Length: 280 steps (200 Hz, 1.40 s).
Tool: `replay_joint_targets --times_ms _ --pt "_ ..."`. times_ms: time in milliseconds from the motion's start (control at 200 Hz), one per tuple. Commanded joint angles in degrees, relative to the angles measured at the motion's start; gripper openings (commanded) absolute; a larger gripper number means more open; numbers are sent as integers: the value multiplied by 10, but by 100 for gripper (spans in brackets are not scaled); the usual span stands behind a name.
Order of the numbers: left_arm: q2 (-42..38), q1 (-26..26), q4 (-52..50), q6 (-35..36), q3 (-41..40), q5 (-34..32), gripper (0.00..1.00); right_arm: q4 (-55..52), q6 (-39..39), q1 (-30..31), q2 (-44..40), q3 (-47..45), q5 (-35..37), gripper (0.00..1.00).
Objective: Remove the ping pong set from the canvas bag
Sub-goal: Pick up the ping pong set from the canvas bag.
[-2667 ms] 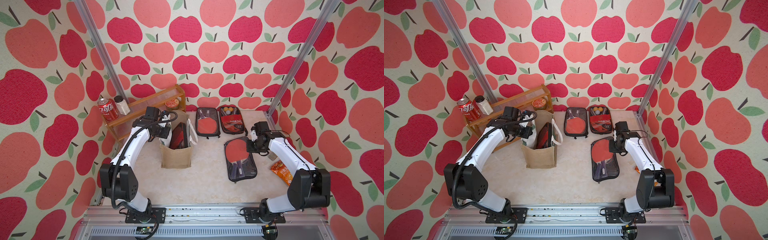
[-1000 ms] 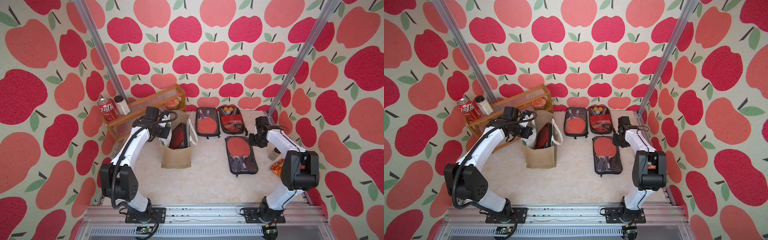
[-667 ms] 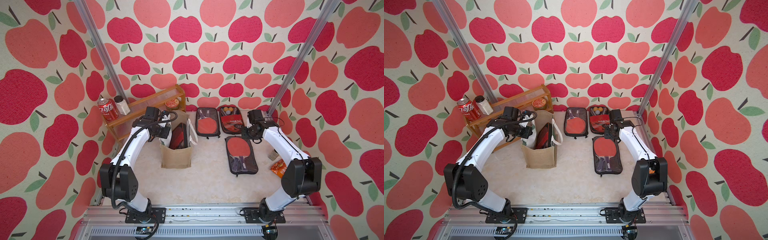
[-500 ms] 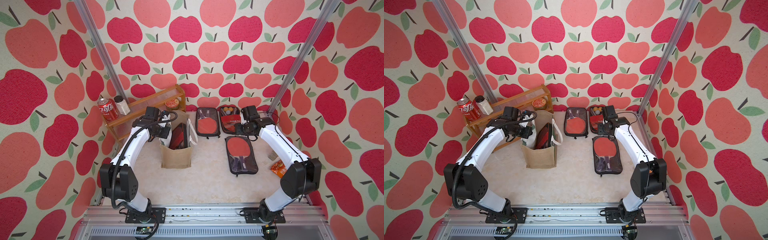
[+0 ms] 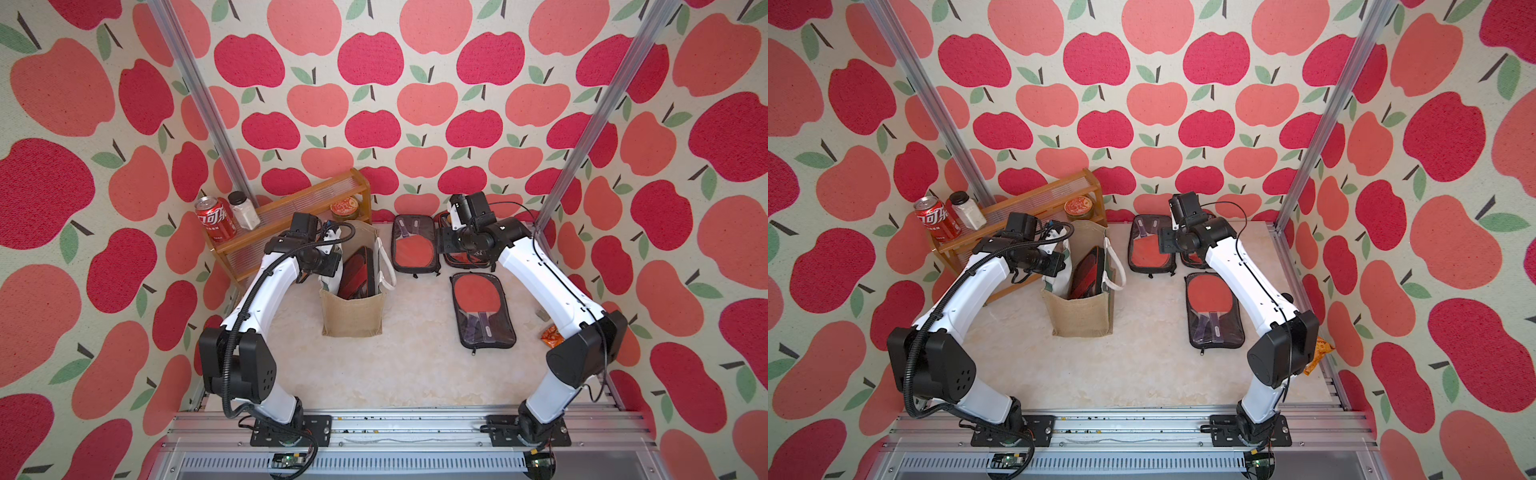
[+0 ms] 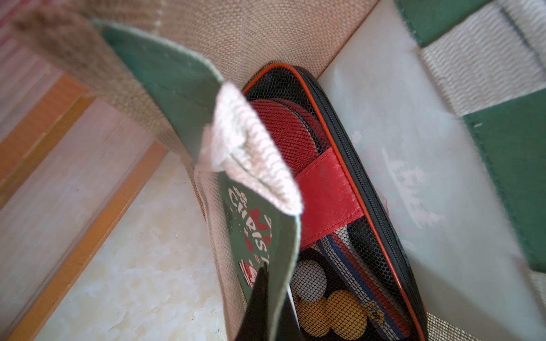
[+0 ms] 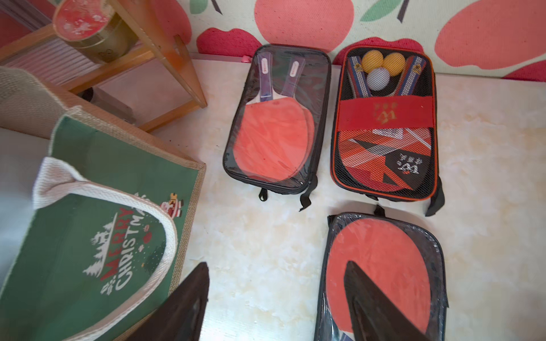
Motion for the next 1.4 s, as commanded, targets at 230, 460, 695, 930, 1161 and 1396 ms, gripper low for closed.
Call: replay_joint_targets --times_ms 230,460,695,930,1161,1396 --pt "6 -14 -24 2 27 10 0 -22 27 80 98 157 -54 74" --pt "7 -17 -26 0 36 12 0 -84 14 133 190 313 -70 72" --pt "9 -22 -26 0 37 9 0 -103 15 156 255 394 -102 64" --pt "6 -23 -25 1 32 9 0 -115 27 166 300 415 -134 60" --pt "9 -24 -25 1 33 10 0 -155 28 171 363 471 -148 61" --pt "13 -28 -23 2 27 10 0 -186 26 171 392 471 -79 65"
